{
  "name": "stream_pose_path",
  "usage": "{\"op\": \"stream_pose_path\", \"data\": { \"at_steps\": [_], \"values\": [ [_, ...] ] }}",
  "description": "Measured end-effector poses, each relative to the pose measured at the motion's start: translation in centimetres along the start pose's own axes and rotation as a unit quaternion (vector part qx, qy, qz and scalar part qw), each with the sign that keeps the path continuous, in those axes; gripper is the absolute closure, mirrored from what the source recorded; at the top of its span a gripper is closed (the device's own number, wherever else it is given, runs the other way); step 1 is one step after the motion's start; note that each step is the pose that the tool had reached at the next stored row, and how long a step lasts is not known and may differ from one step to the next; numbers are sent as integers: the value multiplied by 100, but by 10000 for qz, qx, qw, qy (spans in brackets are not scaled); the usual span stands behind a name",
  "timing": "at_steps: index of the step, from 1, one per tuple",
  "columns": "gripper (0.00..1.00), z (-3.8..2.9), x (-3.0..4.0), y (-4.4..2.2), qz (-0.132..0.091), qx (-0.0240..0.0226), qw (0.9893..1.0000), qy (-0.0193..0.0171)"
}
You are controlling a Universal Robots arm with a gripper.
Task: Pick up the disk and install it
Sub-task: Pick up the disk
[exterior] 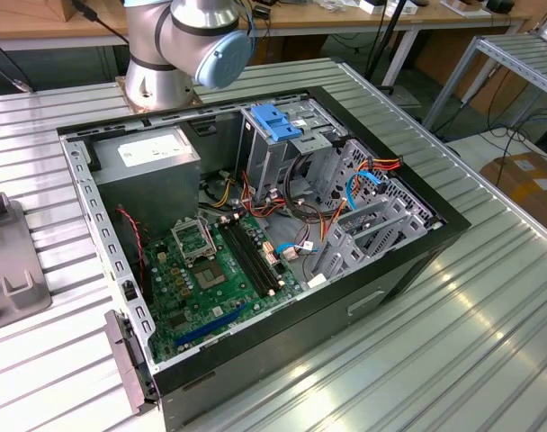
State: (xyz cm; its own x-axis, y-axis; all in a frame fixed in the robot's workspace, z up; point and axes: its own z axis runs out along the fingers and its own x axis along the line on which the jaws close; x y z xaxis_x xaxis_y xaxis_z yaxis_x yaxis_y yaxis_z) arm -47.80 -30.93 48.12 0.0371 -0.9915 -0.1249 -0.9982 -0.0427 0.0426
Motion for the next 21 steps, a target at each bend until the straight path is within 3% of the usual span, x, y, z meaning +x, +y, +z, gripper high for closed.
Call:
{"op": "stream_pose_path", "data": {
  "at_steps": [2, 7, 21],
  "values": [
    [63, -8, 64, 3, 0, 0, 10000, 3],
    [63, -17, 134, 6, 0, -1, 10000, 5],
    [63, -31, 248, 11, 0, 0, 10000, 6]
  ]
}}
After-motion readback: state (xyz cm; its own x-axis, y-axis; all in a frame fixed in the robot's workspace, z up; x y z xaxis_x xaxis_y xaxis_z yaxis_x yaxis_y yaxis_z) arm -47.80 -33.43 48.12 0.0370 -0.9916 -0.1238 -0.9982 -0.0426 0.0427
